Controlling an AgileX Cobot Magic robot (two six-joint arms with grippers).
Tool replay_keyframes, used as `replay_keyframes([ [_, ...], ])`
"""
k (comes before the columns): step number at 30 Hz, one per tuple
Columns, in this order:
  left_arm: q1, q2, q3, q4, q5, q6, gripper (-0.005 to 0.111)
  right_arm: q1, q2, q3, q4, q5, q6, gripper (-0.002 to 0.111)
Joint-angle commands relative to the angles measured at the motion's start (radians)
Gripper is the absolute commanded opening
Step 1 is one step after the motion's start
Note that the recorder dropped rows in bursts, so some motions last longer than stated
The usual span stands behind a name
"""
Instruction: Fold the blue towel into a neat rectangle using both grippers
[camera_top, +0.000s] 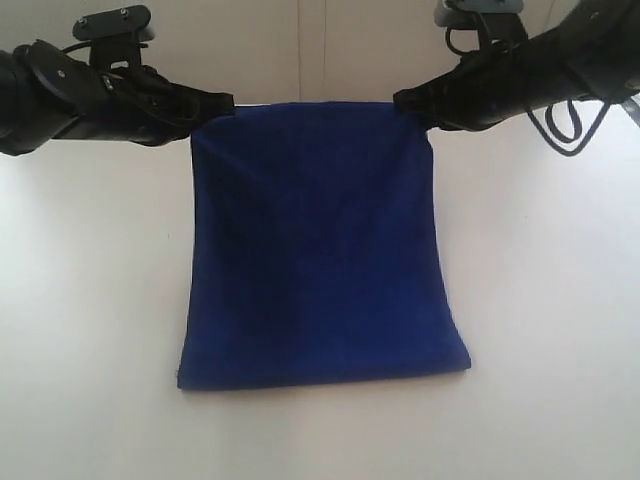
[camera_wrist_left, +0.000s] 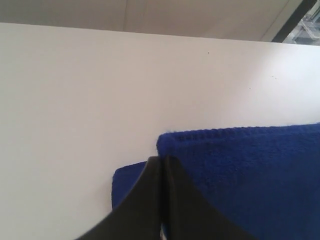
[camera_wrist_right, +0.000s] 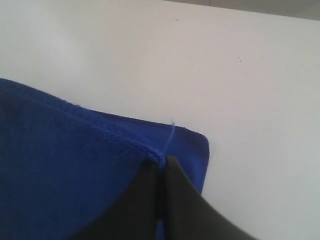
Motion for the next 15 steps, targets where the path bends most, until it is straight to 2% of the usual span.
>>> replay_keyframes([
  [1, 0.002, 0.034, -0.028, -0.002, -0.009, 0.003, 0.0, -0.002, 0.028, -0.009, -0.003, -0.049, -0.02, 0.0],
  [6, 0.004, 0.083, -0.036, -0.002, -0.057, 0.003, 0.0, -0.002, 0.07, -0.016, -0.003, -0.095, -0.034, 0.0],
  [15, 0.004, 0.188, -0.111, -0.002, -0.06, 0.001, 0.0, -0.002, 0.175, -0.079, -0.003, -0.118, -0.038, 0.0],
])
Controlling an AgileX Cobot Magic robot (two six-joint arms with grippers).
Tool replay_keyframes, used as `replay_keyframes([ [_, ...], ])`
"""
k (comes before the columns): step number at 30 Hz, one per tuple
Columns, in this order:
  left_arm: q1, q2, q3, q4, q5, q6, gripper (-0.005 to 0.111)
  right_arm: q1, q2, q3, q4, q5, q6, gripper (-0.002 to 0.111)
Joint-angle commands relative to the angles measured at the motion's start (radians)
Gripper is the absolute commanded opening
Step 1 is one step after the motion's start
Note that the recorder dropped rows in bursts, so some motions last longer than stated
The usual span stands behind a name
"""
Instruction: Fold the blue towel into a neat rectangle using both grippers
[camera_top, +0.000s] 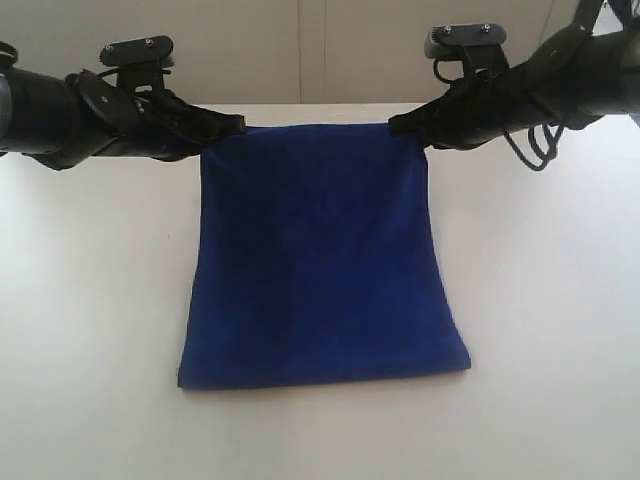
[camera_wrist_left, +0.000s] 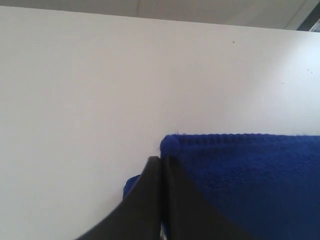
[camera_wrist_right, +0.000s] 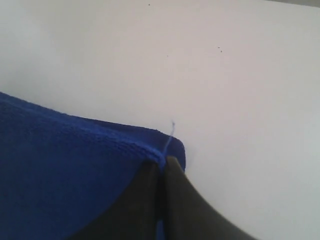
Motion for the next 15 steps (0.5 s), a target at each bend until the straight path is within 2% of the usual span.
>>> replay_keyframes([
  [1, 0.002, 0.043, -0.032, -0.002, -0.01, 0.001, 0.0, -0.002, 0.048, -0.04, -0.003, -0.027, -0.011, 0.0],
  [15, 0.006, 0.152, -0.05, -0.002, -0.107, -0.005, 0.0, -0.002, 0.187, -0.123, -0.003, -0.067, -0.011, 0.0],
])
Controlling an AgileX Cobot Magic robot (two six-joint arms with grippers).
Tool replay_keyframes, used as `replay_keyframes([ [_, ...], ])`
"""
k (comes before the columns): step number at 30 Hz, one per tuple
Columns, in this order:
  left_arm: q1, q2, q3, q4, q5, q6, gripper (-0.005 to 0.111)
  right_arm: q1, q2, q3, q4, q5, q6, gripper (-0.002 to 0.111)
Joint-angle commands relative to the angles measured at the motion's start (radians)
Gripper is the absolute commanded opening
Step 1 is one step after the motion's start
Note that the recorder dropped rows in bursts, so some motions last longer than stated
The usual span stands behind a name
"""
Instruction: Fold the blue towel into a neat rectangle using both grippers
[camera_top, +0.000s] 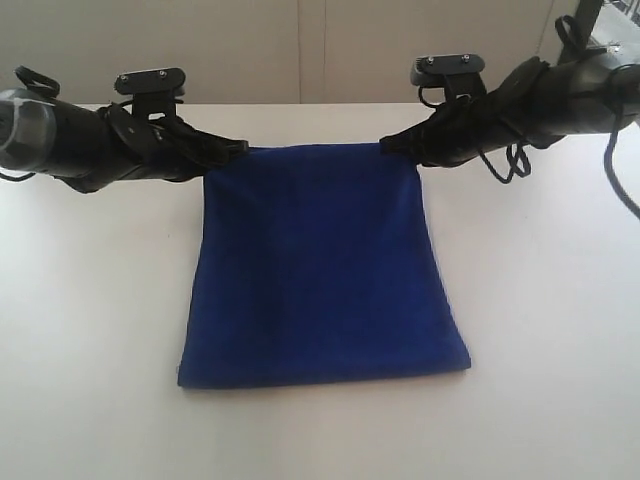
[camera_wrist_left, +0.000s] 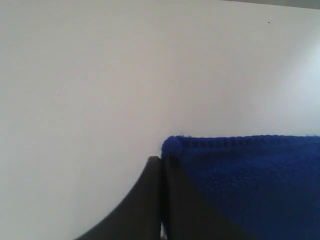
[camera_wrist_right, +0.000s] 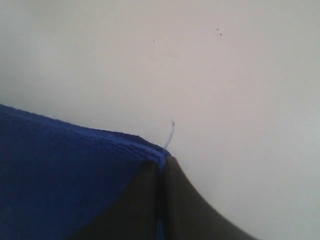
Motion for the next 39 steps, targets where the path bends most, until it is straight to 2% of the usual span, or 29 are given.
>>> replay_keyframes([
  [1, 0.006, 0.033, -0.02, 0.0, -0.027, -0.005, 0.0, -0.002, 0.024, -0.01, -0.003, -0.049, -0.013, 0.0],
  [6, 0.006, 0.09, -0.079, 0.017, -0.024, -0.005, 0.0, -0.002, 0.056, -0.01, -0.003, -0.098, -0.023, 0.0],
  [19, 0.006, 0.1, -0.081, 0.017, -0.053, -0.01, 0.0, 0.02, 0.073, -0.01, -0.003, -0.149, -0.037, 0.0],
  [23, 0.006, 0.1, -0.081, 0.017, -0.053, -0.01, 0.0, 0.026, 0.073, -0.01, -0.003, -0.147, -0.037, 0.012],
  [25, 0.006, 0.1, -0.081, 0.017, -0.053, -0.01, 0.007, 0.026, 0.073, -0.01, -0.003, -0.149, -0.037, 0.021],
  [29, 0.006, 0.1, -0.081, 0.017, -0.053, -0.008, 0.03, 0.026, 0.073, -0.01, -0.003, -0.156, -0.037, 0.037],
  [33, 0.006, 0.1, -0.081, 0.017, -0.053, -0.001, 0.047, 0.026, 0.073, -0.01, -0.003, -0.168, -0.037, 0.041],
  [39, 0.006, 0.098, -0.081, 0.017, -0.046, 0.015, 0.051, 0.026, 0.069, -0.01, 0.001, -0.154, -0.037, 0.041],
])
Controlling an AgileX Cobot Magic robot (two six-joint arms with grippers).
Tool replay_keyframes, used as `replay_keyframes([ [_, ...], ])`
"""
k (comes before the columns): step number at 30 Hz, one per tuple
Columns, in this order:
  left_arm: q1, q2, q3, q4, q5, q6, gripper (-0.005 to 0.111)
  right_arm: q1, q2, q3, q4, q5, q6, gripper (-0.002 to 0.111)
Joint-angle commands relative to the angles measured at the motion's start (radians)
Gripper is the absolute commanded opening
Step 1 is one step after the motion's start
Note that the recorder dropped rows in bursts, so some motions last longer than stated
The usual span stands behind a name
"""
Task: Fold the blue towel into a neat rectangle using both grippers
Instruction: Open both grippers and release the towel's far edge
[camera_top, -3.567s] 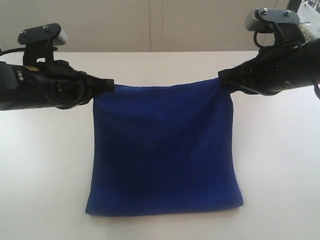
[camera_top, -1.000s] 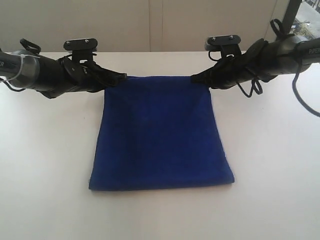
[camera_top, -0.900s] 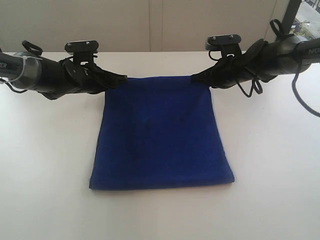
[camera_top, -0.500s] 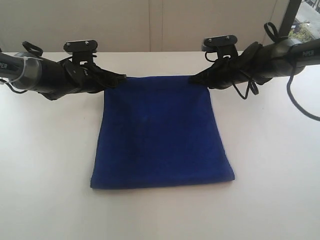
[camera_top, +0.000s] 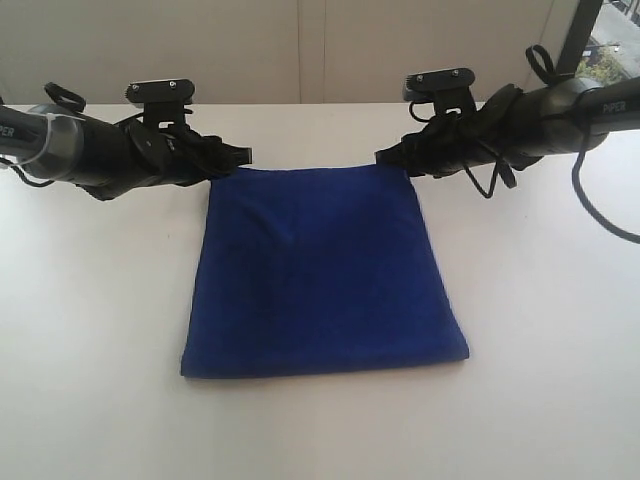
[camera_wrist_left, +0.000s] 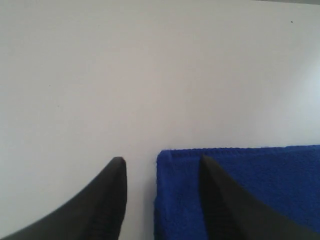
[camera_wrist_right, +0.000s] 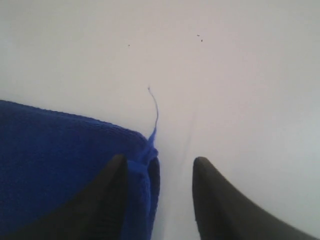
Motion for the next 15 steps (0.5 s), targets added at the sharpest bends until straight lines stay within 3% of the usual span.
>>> replay_keyframes([
  [1, 0.005, -0.013, -0.003, -0.01, 0.018, 0.031, 0.051, 0.0, -0.011, -0.004, 0.001, 0.012, 0.004, 0.041],
  [5, 0.012, -0.07, -0.003, -0.01, 0.138, 0.094, 0.051, -0.004, -0.069, -0.004, 0.001, 0.085, 0.034, 0.037],
  [8, 0.028, -0.13, -0.003, -0.01, 0.296, 0.119, 0.046, -0.014, -0.117, -0.004, -0.001, 0.154, 0.034, 0.027],
  [12, 0.036, -0.169, -0.003, -0.008, 0.533, 0.13, 0.023, -0.017, -0.14, -0.014, -0.001, 0.266, 0.037, 0.002],
  [13, 0.036, -0.169, -0.003, -0.008, 0.563, 0.134, 0.017, -0.017, -0.135, -0.024, -0.001, 0.296, 0.037, 0.0],
  [14, 0.034, -0.16, -0.003, -0.01, 0.612, 0.133, 0.003, -0.017, -0.114, -0.047, -0.001, 0.359, 0.048, 0.0],
  [15, 0.034, -0.153, -0.003, -0.01, 0.627, 0.129, 0.0, -0.017, -0.104, -0.063, -0.001, 0.385, 0.053, 0.0],
])
